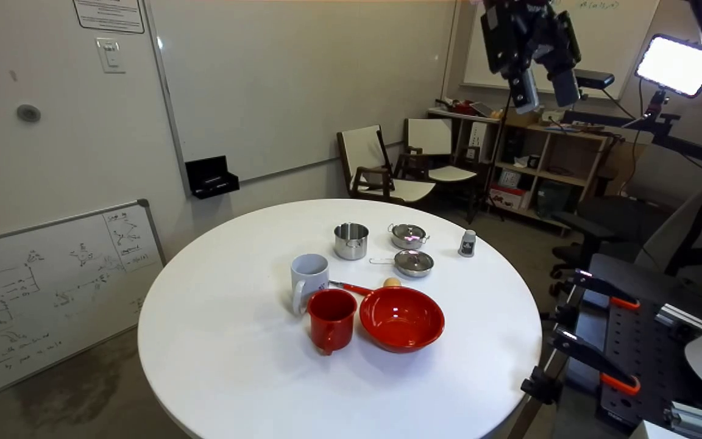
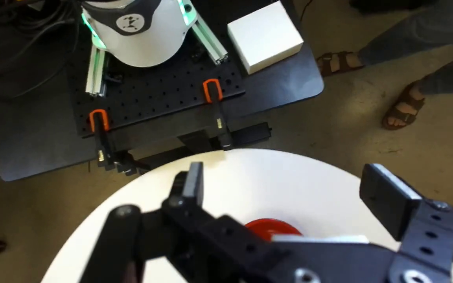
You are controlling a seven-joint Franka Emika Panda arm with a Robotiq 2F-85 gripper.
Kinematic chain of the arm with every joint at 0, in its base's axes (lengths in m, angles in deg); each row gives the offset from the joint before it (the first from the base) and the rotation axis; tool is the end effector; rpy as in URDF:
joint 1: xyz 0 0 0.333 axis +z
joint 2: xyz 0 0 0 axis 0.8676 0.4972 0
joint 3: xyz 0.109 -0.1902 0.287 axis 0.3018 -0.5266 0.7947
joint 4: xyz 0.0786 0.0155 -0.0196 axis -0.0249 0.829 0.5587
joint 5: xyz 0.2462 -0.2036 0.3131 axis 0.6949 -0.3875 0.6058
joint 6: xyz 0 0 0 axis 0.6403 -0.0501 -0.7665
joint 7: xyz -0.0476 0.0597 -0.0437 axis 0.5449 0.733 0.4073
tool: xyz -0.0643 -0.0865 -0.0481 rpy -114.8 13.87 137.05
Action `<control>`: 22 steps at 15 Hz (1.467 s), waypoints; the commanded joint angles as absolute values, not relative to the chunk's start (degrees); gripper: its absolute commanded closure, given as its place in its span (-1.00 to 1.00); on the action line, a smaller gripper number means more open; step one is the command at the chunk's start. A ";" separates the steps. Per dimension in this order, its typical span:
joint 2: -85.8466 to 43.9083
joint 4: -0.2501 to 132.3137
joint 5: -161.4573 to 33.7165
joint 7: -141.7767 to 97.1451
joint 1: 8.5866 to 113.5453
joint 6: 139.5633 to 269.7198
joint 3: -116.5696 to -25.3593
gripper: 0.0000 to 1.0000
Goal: Move the salt shaker to the left
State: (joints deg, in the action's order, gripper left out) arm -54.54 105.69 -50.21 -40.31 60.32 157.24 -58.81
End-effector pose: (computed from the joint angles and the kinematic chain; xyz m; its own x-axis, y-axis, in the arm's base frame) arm 0.4217 0.0867 0.4457 0.8320 -0.2770 -0.4807 -0.2825 -0.9572 0.0625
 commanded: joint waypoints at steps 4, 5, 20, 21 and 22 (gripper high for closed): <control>-44.00 106.22 -61.69 -49.69 55.26 166.26 -63.57 -1.00; -42.55 106.14 -62.68 -51.99 54.78 168.13 -64.42 -1.00; -32.95 103.95 -61.05 -65.78 54.32 173.20 -70.35 -1.00; -30.65 102.88 -58.16 -66.88 53.36 173.81 -71.43 -1.00; -28.79 102.15 -57.13 -67.74 52.87 174.46 -72.34 -1.00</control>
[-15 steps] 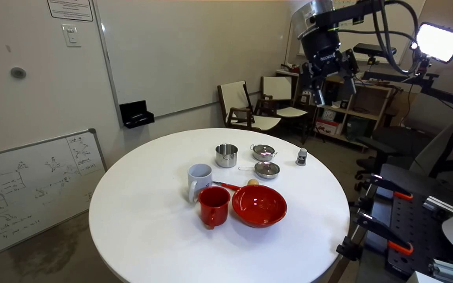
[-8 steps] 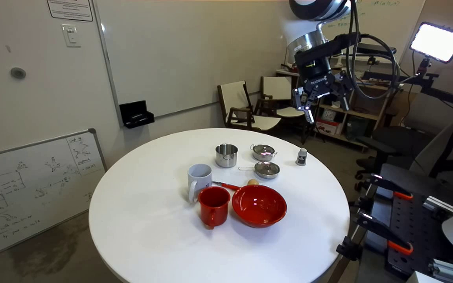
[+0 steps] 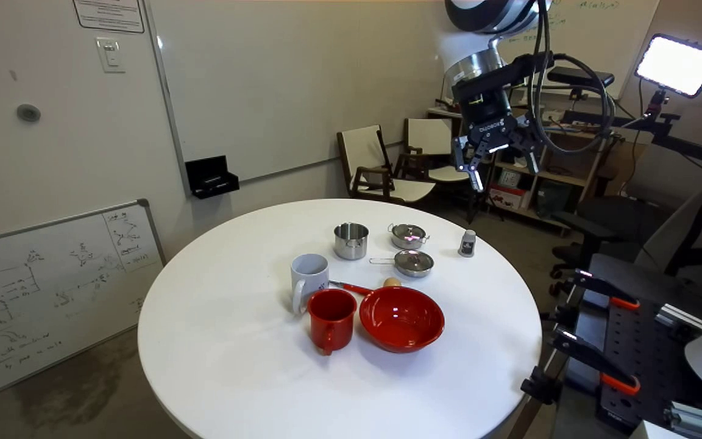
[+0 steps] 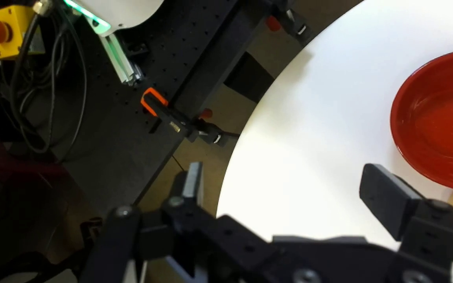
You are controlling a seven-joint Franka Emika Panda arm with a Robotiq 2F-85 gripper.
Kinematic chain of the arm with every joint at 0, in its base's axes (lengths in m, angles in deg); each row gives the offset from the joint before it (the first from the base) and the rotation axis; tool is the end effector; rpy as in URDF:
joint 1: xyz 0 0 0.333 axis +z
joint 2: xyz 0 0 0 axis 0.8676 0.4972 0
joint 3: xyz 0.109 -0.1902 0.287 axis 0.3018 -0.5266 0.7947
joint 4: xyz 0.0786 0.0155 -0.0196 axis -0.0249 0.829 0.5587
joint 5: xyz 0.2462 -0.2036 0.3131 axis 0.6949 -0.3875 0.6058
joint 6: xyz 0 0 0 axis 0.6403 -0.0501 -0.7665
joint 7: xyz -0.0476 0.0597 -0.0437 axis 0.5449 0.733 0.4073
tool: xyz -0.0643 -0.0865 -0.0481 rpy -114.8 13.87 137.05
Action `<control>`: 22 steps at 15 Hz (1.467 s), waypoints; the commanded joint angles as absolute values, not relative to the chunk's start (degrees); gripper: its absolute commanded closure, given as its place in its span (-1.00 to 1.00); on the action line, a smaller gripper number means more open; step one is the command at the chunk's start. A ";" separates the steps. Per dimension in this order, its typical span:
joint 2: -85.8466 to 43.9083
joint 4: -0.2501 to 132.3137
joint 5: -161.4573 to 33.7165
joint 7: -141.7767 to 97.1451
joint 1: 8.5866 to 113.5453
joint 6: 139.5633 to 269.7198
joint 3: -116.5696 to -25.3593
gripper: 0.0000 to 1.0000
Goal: Move the salt shaker to the left
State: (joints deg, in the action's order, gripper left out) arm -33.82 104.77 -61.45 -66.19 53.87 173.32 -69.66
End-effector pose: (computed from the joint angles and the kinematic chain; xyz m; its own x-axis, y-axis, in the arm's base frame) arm 0.4821 -0.0771 0.2907 0.4465 -0.8279 -0.3395 -0.7297 -0.5565 0.3973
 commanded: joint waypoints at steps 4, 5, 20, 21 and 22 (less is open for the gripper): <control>-19.07 97.90 -52.66 -68.24 50.82 178.49 -76.40 -1.00; -16.27 96.16 -51.58 -68.76 50.24 179.34 -77.36 -1.00; 3.35 80.81 -43.28 -97.18 48.65 191.19 -84.54 -1.00; 3.73 80.69 -43.42 -99.58 48.61 191.42 -84.94 -1.00; 4.12 80.63 -43.50 -101.46 48.51 191.69 -85.12 -1.00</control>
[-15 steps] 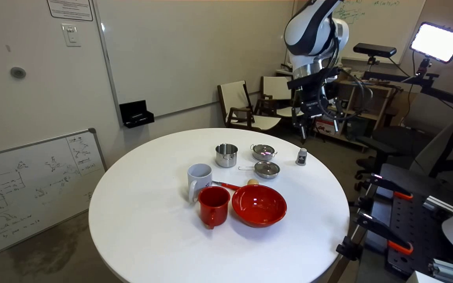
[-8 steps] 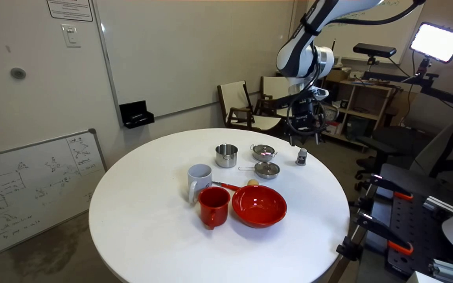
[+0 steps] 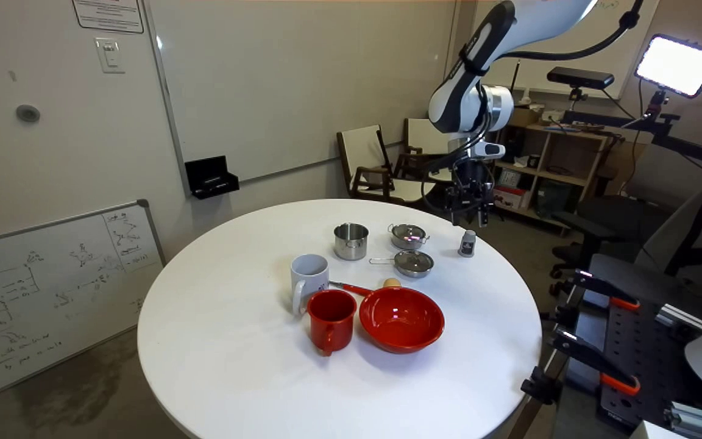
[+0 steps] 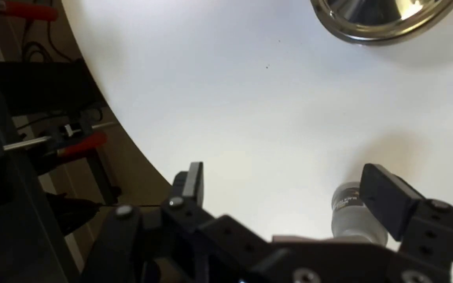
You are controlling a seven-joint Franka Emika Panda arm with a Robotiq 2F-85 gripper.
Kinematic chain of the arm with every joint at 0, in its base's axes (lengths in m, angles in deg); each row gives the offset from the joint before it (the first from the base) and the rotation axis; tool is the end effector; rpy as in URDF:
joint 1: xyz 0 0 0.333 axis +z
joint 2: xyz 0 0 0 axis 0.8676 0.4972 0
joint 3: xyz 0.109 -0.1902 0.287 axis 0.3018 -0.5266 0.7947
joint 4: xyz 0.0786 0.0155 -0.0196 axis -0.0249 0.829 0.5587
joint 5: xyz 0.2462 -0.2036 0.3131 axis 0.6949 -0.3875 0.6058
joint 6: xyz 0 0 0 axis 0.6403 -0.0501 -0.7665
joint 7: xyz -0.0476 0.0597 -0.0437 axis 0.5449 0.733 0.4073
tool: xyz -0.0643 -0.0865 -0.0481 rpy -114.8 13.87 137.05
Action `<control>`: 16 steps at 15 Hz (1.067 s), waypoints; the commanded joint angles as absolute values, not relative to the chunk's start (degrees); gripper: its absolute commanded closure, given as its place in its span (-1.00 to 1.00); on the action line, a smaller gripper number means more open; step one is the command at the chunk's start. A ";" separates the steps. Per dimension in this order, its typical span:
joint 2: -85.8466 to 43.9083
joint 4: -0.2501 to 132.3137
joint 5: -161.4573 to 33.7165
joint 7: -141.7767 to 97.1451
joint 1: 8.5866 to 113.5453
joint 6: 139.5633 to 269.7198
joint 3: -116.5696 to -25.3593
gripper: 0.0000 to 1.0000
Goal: Move the salt shaker to the left
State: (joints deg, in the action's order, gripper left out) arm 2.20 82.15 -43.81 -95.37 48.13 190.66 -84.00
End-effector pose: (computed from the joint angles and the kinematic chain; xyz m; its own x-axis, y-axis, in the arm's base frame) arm 0.5545 -0.2925 0.0994 -0.4741 -0.8777 -0.0701 -0.8142 0.4067 0.4143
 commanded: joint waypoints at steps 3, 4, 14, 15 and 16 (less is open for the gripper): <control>4.67 80.52 -44.17 -106.59 48.59 192.14 -85.79 -1.00; 4.85 80.35 -44.38 -107.96 48.56 192.18 -85.90 -1.00; 6.53 77.35 -45.15 -113.45 46.30 190.26 -86.06 -1.00; 5.32 79.25 -45.49 -112.97 46.76 191.57 -86.12 -1.00; 5.43 79.20 -45.45 -112.94 46.57 191.54 -86.06 -1.00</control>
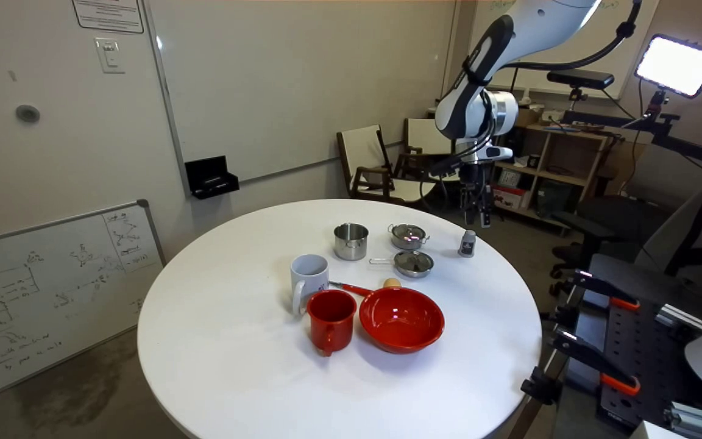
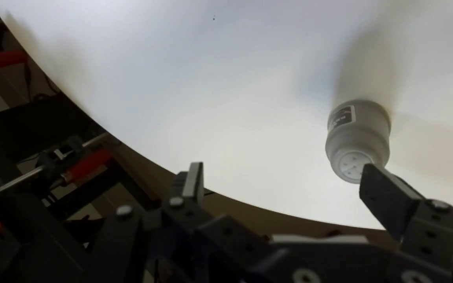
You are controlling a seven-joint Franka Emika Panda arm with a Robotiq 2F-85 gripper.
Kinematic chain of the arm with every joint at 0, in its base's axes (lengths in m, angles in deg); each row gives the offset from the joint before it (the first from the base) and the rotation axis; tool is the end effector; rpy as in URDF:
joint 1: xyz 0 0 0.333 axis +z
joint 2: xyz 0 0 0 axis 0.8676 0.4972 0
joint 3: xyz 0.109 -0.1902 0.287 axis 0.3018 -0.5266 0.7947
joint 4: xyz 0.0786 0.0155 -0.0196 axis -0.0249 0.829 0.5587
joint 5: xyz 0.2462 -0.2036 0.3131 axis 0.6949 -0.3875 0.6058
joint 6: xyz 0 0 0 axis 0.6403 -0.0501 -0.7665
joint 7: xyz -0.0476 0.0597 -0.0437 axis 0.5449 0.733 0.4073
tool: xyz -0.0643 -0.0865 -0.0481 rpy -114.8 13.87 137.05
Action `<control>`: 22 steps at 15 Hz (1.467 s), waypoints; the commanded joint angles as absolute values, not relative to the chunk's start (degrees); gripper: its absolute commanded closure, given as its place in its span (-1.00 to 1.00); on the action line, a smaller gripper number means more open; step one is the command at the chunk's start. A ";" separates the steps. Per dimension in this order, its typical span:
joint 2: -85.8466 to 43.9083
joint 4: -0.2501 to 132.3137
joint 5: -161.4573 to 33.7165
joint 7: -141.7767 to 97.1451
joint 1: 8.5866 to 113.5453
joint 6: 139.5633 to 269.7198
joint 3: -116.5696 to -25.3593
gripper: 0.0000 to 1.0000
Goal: Move the salt shaker to the left
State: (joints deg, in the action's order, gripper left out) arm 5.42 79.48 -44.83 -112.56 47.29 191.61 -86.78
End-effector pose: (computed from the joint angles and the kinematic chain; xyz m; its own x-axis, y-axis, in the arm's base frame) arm 0.5458 -0.3342 0.0873 -0.7108 -0.6953 0.1069 -0.6141 0.6874 0.3878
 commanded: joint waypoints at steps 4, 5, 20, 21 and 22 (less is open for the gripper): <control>6.03 79.08 -45.15 -113.89 46.73 192.75 -86.06 -1.00; 6.74 78.75 -45.17 -115.21 47.02 193.78 -86.47 -1.00; 11.13 75.50 -45.47 -122.55 46.68 199.10 -87.12 -1.00; 11.33 75.27 -45.46 -122.73 46.65 199.09 -87.08 -1.00; 11.64 74.94 -45.37 -122.92 46.53 198.96 -86.96 -1.00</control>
State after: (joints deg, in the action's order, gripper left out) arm 9.83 77.28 -44.85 -120.81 47.11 198.70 -87.48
